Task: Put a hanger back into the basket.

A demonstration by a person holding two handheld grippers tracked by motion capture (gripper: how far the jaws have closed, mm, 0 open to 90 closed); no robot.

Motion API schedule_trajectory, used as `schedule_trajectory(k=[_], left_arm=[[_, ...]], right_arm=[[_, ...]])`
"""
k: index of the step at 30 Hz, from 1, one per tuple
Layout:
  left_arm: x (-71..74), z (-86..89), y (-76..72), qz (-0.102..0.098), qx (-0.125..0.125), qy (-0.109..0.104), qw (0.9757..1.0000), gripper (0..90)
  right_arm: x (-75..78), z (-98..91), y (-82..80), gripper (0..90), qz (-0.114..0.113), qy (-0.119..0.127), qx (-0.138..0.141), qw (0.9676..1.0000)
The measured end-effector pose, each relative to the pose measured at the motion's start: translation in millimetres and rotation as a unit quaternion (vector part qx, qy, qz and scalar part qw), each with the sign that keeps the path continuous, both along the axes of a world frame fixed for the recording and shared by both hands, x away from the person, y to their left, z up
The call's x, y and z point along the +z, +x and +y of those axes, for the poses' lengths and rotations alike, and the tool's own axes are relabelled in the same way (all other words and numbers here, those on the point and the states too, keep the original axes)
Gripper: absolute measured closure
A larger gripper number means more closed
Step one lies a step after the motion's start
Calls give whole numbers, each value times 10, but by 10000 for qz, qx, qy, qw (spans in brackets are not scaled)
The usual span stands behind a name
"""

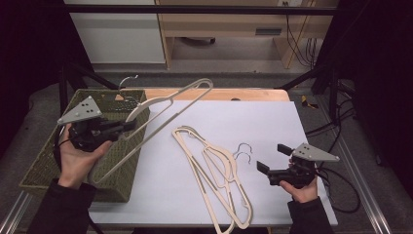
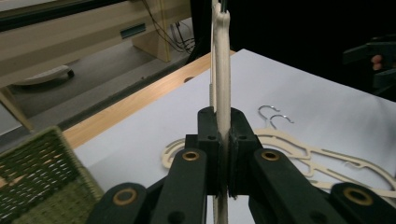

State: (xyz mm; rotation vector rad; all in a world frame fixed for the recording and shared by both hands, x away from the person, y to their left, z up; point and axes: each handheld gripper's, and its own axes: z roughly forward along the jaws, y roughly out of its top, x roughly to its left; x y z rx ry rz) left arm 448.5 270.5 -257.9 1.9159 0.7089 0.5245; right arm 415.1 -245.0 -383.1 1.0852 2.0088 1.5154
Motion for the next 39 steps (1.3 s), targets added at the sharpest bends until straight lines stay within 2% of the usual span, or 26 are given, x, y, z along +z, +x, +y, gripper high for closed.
schedule_trajectory(k=[4, 15, 22, 31, 39], left_arm=[[-11, 140, 87, -3, 159, 93, 9998, 862], [-83, 523, 265, 33, 398, 249, 9989, 862], [-155, 837, 368, 45, 697, 399, 9968, 862], [-282, 1131, 412, 91, 920, 600, 9939, 862], [-374, 1319, 436, 113, 1076, 563, 9925, 862]], right_arm=[[-4, -4, 3, 10, -1, -23, 4, 10000], [-13, 7, 9, 10, 31, -29, 18, 10000], [-19, 14, 14, 10, 38, -43, 27, 10000], [-31, 24, 24, 10, 73, -64, 40, 9999], [-37, 29, 28, 10, 78, -89, 60, 9999]])
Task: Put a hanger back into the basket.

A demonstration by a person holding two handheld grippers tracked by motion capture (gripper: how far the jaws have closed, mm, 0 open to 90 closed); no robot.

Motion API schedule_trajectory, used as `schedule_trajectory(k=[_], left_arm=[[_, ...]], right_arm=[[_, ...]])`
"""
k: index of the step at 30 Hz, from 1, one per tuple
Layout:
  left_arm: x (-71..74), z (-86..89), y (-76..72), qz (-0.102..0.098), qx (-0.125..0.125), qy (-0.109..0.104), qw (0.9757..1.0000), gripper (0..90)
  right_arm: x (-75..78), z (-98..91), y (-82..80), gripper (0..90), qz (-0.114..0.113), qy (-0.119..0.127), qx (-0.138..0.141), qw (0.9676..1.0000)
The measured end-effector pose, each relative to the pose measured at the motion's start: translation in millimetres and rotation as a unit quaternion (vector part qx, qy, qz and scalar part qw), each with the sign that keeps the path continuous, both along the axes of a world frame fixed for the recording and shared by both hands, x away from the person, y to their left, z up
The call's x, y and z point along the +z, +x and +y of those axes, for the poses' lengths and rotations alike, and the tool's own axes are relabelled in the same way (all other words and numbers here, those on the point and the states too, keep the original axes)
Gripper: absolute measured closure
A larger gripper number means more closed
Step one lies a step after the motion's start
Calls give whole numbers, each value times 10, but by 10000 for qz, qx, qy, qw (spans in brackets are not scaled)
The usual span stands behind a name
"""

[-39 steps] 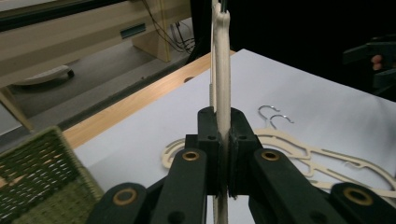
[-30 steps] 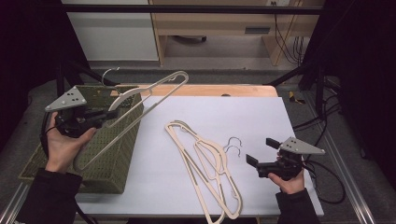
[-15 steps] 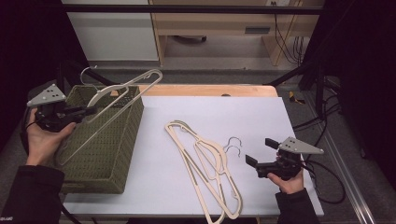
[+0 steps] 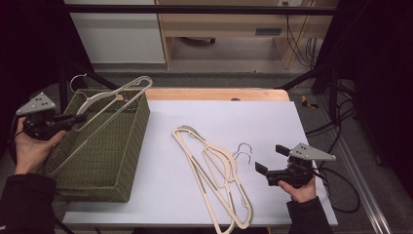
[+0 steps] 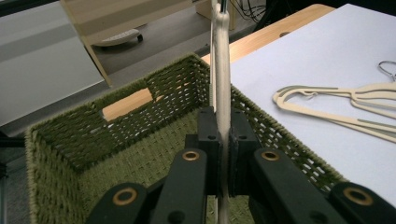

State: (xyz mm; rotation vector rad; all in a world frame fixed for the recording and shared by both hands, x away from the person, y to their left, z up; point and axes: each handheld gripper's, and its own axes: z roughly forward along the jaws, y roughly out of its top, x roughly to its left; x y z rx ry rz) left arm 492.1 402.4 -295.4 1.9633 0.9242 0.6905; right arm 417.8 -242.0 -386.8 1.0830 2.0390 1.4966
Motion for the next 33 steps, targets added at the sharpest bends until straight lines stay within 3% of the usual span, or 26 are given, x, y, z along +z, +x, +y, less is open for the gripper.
schedule_trajectory(k=[15, 23, 33], left_arm=[[-263, 257, -31, 195, 287, 274, 9990, 862], [-537, 221, -65, 312, 421, 378, 9979, 862], [-803, 109, -67, 468, 370, 784, 9951, 860]], right_arm=[[-6, 8, 2, 10, 42, -4, 42, 10000], [-13, 19, 6, 11, 56, -22, 65, 10000], [-18, 29, 5, 11, 74, -19, 73, 9999]])
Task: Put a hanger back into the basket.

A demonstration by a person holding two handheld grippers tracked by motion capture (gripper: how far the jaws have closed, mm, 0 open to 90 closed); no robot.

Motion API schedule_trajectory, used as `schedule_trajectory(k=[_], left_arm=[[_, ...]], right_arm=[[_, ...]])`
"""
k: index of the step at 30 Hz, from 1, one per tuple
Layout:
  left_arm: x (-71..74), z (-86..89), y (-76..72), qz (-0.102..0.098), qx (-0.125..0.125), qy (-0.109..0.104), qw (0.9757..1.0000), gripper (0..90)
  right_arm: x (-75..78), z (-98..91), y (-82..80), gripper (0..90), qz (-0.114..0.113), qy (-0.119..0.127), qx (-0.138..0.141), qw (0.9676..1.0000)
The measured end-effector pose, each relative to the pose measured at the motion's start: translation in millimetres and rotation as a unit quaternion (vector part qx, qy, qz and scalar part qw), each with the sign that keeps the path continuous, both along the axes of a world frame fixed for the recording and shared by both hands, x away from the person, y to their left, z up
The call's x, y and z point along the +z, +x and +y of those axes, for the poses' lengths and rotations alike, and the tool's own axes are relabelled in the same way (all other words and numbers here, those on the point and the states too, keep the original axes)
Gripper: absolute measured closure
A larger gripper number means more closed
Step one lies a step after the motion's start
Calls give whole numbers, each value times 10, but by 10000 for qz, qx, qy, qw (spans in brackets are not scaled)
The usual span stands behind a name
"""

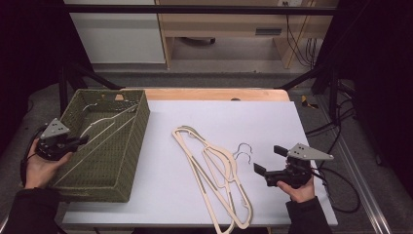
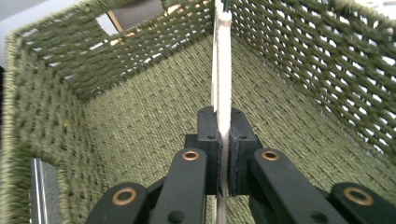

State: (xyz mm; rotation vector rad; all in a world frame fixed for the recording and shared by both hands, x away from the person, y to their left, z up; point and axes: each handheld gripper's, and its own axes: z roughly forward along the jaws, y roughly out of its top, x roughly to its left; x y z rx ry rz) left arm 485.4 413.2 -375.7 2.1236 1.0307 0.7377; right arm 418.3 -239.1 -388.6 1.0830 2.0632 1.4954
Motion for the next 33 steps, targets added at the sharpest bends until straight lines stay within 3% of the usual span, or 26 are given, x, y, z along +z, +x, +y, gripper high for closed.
schedule_trajectory(k=[6, 9, 12, 15, 17, 23, 33], left_arm=[[-45, 30, 21, 76, 37, -78, 9999, 859], [-53, 61, 45, 164, 163, -221, 9995, 856], [-80, 88, 76, 358, 368, -235, 9984, 852], [-120, 136, 109, 538, 690, -265, 9958, 841], [-118, 164, 124, 561, 856, -404, 9939, 835], [-117, 197, 174, 687, 1282, -294, 9889, 816], [-171, 287, 277, 1000, 1896, -197, 9766, 771]], right_arm=[[-5, 4, 3, 13, -6, -23, 17, 10000], [-8, 7, 4, 13, 5, -39, 36, 10000], [-8, 8, 5, 14, 1, -33, 29, 10000], [-8, 8, 5, 16, -1, -33, 35, 10000], [-9, 7, 4, 16, 5, -39, 50, 10000], [-15, 13, 8, 16, 9, -48, 68, 10000], [-28, 36, 21, 17, 40, -57, 79, 9999]])
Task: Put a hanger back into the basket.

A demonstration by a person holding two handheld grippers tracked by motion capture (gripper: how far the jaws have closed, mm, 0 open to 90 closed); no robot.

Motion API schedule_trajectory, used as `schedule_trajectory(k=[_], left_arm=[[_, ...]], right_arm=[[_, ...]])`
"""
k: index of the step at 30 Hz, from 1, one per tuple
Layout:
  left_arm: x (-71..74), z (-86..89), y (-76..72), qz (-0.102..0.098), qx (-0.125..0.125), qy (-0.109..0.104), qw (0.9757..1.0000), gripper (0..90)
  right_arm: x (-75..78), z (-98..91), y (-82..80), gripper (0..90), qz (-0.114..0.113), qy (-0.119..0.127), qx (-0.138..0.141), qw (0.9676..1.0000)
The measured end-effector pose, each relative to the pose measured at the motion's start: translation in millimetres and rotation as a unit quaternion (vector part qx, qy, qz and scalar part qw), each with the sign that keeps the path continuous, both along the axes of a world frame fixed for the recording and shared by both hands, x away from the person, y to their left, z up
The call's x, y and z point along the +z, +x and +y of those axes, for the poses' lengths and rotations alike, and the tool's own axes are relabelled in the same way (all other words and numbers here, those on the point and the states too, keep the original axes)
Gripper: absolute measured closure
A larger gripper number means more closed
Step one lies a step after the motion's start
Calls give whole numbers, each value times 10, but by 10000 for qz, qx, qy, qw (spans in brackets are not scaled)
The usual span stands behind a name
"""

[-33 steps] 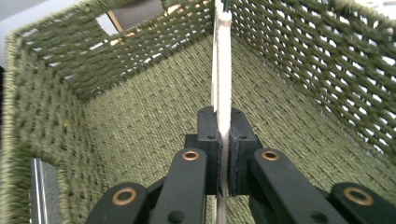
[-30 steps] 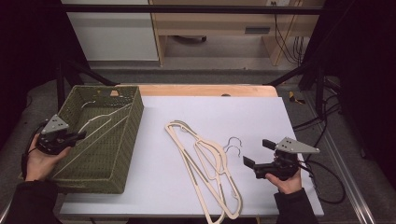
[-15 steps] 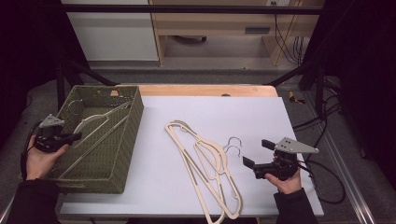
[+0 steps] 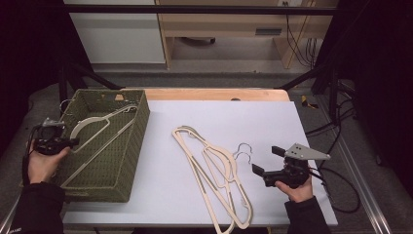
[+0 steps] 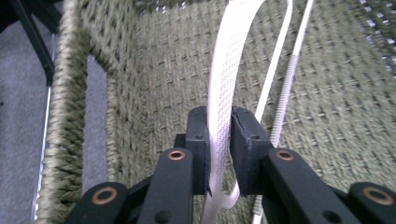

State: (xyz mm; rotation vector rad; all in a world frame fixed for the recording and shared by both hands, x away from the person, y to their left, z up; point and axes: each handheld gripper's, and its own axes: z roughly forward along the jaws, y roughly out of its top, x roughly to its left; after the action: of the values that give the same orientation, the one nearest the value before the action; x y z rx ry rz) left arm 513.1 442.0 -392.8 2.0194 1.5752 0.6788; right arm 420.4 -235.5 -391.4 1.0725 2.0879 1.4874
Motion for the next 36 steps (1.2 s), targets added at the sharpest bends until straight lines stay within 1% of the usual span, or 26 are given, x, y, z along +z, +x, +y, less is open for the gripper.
schedule_trajectory(k=[4, 9, 12, 15, 19, 25, 29, 30, 33, 36], left_arm=[[-28, 15, 27, 77, 114, 5, 9999, 741], [-42, 16, 29, 136, 136, 30, 9998, 678], [-37, 20, 17, 139, 150, -11, 9998, 618], [-36, 31, 8, 154, 155, -45, 9998, 591], [-44, 26, 7, 182, 198, -43, 9996, 574], [-28, 10, -13, 207, 199, -23, 9996, 538], [-15, 17, -27, 187, 254, -15, 9995, 514], [-13, 13, -30, 188, 278, -42, 9994, 510], [-2, 15, -38, 162, 251, -14, 9996, 498], [10, 29, -52, 115, 225, -79, 9996, 494]], right_arm=[[-5, -2, 5, 17, -5, -39, 21, 10000], [-5, -2, 6, 17, -4, -31, 25, 10000], [-4, -4, 5, 17, 0, -30, 19, 10000], [-7, -1, 8, 17, -6, -29, 32, 10000], [-10, 6, 8, 17, 1, -13, 38, 10000], [-3, 0, 3, 17, 5, -9, 30, 10000], [-1, 1, 2, 17, 3, 22, 21, 10000], [1, 1, 1, 17, 4, 32, 19, 10000], [3, 1, -2, 17, 6, 44, 5, 10000], [5, -5, -5, 17, 3, 34, 9, 10000]])
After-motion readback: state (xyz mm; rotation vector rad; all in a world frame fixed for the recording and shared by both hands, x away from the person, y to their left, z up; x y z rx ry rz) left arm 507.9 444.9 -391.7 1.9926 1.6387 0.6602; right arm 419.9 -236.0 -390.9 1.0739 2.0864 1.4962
